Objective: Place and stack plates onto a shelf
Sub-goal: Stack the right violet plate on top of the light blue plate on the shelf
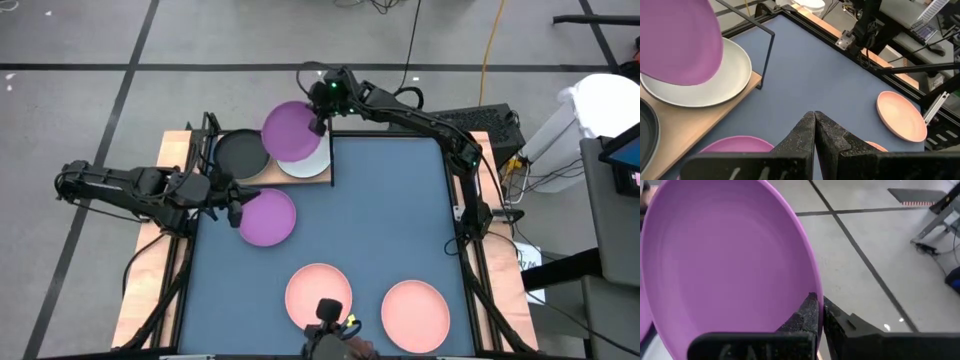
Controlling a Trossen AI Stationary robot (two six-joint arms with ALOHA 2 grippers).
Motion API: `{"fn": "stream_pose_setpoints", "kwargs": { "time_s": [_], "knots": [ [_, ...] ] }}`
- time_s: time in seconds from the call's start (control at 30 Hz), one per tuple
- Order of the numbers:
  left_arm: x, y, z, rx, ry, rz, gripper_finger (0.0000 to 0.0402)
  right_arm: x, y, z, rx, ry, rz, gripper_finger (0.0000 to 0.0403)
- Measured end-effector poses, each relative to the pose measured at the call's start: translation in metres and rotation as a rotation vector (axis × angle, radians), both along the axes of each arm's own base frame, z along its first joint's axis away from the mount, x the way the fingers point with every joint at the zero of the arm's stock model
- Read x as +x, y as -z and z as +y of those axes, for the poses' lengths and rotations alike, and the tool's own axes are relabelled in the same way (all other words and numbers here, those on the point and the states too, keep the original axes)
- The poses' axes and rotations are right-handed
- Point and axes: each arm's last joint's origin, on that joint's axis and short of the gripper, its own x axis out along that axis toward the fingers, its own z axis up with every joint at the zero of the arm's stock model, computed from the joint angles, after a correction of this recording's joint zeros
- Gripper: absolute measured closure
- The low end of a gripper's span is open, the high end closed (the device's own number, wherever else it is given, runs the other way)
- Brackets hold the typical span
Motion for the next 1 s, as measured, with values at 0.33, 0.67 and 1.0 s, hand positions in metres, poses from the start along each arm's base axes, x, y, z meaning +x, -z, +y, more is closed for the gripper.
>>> {"fn": "stream_pose_setpoints", "kwargs": {
  "time_s": [0.33,0.67,1.0],
  "knots": [
    [0.0001,-0.0003,0.0000,-0.020,-0.009,-0.009,0.0389,-0.0048,0.0095,0.0053,-0.035,-0.083,0.154,0.0403],
    [0.0004,-0.0007,-0.0001,-0.040,-0.018,-0.019,0.0389,-0.0036,0.0099,0.0085,-0.069,-0.067,0.187,0.0403],
    [0.0017,-0.0032,-0.0004,-0.051,-0.019,-0.050,0.0389,-0.0036,0.0099,0.0086,-0.064,-0.064,0.184,0.0403]
  ]
}}
